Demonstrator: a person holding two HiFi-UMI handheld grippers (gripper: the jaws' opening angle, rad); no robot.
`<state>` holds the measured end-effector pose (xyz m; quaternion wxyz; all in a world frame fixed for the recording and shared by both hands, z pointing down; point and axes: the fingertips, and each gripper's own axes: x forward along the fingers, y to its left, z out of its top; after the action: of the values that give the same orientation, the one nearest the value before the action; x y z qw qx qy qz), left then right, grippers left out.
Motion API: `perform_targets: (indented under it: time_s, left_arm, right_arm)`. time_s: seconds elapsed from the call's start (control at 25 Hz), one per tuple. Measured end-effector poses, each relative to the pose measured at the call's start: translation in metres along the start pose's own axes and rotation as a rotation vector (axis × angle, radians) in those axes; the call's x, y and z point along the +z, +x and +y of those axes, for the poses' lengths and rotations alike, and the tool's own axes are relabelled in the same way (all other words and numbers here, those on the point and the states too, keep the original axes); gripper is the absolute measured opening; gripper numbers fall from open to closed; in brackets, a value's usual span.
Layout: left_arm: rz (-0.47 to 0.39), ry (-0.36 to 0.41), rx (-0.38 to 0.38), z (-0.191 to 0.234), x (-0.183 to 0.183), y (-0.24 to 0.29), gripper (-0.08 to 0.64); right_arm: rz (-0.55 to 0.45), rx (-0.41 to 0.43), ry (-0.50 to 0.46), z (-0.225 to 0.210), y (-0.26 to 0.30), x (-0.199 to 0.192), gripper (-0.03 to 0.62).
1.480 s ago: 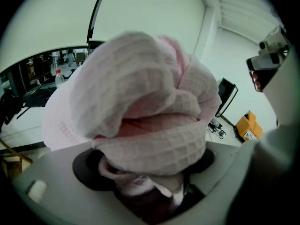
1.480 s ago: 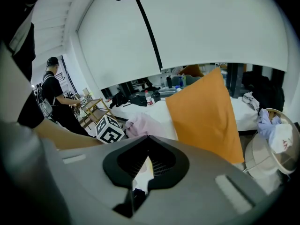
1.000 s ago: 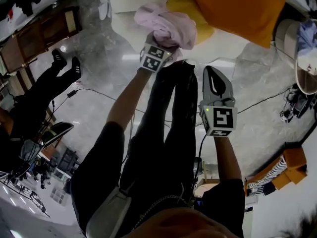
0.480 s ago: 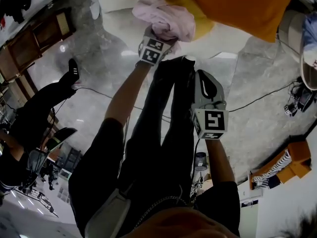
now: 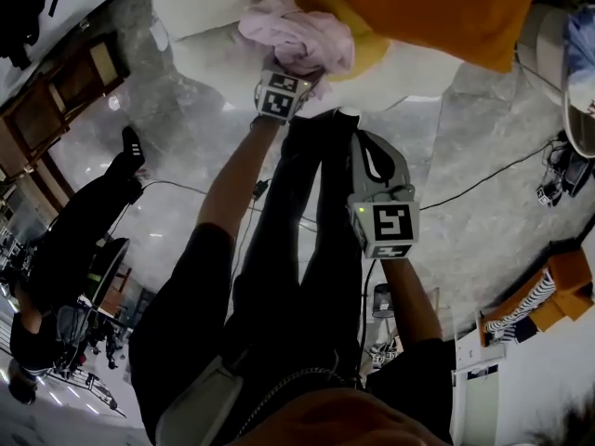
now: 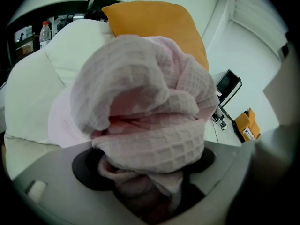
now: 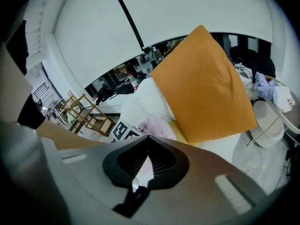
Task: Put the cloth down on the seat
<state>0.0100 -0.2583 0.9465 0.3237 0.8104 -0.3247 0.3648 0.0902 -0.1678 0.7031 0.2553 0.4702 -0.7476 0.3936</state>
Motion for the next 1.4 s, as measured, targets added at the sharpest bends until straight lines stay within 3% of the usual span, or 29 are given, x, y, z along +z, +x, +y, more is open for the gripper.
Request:
perform_targets:
  time_s: [0.68, 1.12, 1.4]
  left_arm:
    - [0.086, -0.037, 0.000, 0.020, -0.044, 0.062, 0.419]
    - [0.181, -0.002, 0.014, 0.037, -0.074, 0.081, 0.425]
    - [0.216, 0.000, -0.002, 0.042, -0.087, 0.095, 0.433]
  right_arm:
    - [0.038, -0.017, 0.045, -0.028, 0.035, -0.027, 0.003]
    - [0.031, -0.065, 0.058, -0.043, 0.038, -0.029, 0.003]
    - [0.085, -0.067, 0.084, -0.044, 0.038, -0.044, 0.003]
